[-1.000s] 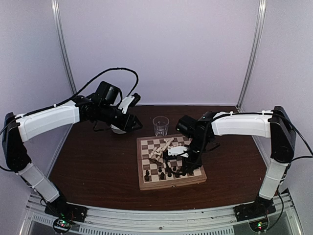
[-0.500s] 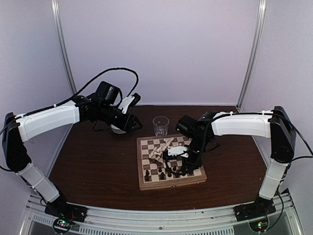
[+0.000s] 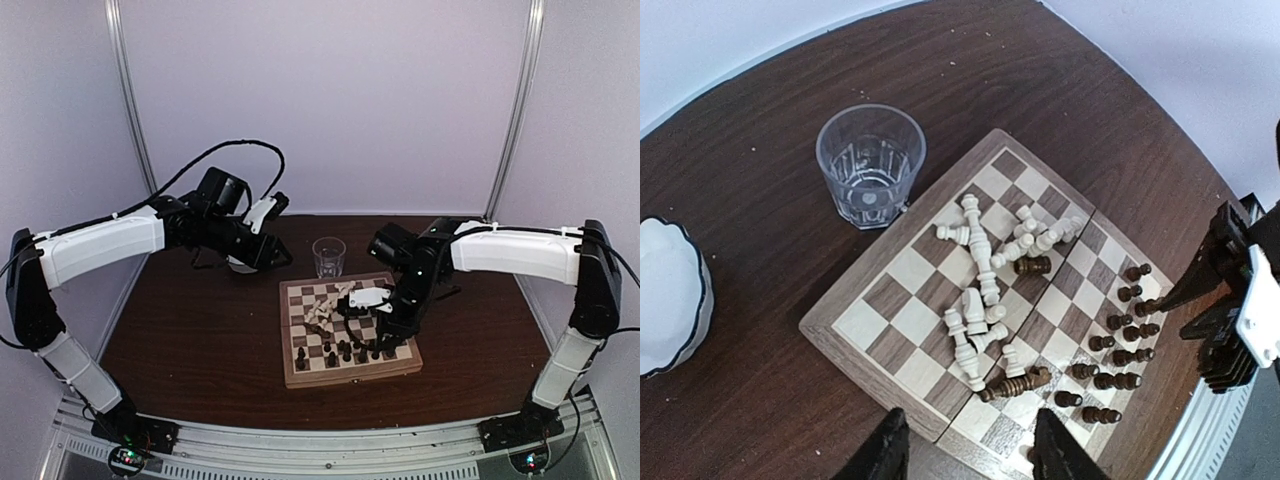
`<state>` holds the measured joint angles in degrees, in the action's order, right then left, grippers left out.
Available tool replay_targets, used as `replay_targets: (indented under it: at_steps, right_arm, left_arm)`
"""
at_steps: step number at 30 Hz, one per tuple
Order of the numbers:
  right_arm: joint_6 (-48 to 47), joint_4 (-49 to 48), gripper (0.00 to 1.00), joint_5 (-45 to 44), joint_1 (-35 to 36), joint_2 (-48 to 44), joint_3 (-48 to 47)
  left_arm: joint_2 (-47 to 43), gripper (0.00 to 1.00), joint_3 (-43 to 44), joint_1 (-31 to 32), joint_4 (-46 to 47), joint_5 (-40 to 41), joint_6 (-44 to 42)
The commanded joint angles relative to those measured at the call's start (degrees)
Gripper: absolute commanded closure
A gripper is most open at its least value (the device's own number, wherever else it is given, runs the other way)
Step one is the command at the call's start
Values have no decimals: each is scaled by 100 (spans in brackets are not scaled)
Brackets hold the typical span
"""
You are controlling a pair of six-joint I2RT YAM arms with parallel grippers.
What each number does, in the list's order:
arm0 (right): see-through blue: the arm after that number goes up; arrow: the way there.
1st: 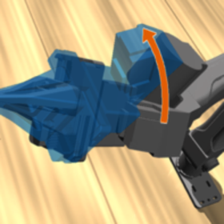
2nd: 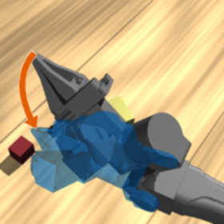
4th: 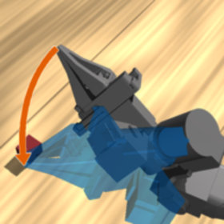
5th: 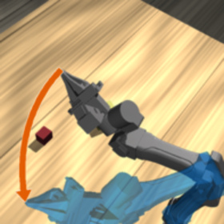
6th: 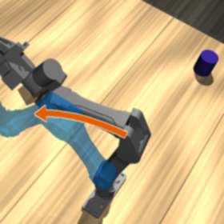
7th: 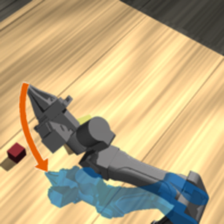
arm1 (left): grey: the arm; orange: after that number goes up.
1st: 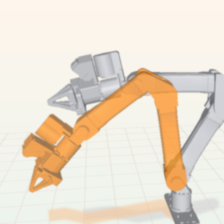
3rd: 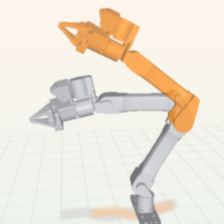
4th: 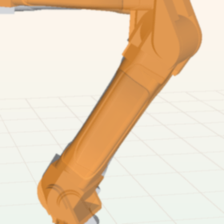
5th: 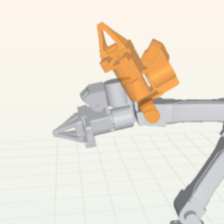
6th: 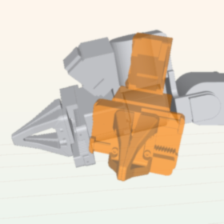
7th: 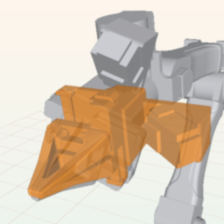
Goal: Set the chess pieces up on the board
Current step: Pick up the chess pile from the chessboard.
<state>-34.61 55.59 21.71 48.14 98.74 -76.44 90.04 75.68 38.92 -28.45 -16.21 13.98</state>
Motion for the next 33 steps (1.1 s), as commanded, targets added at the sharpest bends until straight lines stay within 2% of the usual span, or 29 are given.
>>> replay_targets:
  at_steps: [1, 5, 11, 15, 23, 27, 33]
  right_arm:
    - [-32, 109, 66, -210, -80, -503, 46]
    - [-34, -6, 65, -30, -531, -988, 327]
    - [373, -757, 60, 987, -1851, -1932, 1054]
    - [498, -1026, 59, 1201, -2346, -2323, 1350]
    - [500, -1228, 58, 1094, -2728, -2621, 1534]
    - [483, -1239, 58, 1158, -2738, -2658, 1558]
    - [447, -1251, 58, 1068, -2748, -2686, 1574]
  left_arm:
    - [217, 57, 252, -61, -19, -433, -130]
    - [570, 59, 441, 96, -134, -1045, -262]
    - [1291, 61, 1105, 954, -686, -808, -612]
    - [1856, 64, 1815, 1496, -1328, -541, -881]
    - [2730, 67, 2793, 2253, -2192, -90, -1147]
    - [2916, 66, 3042, 2396, -2407, 342, -1206]
    - [3254, 65, 3433, 2521, -2656, 581, -1341]
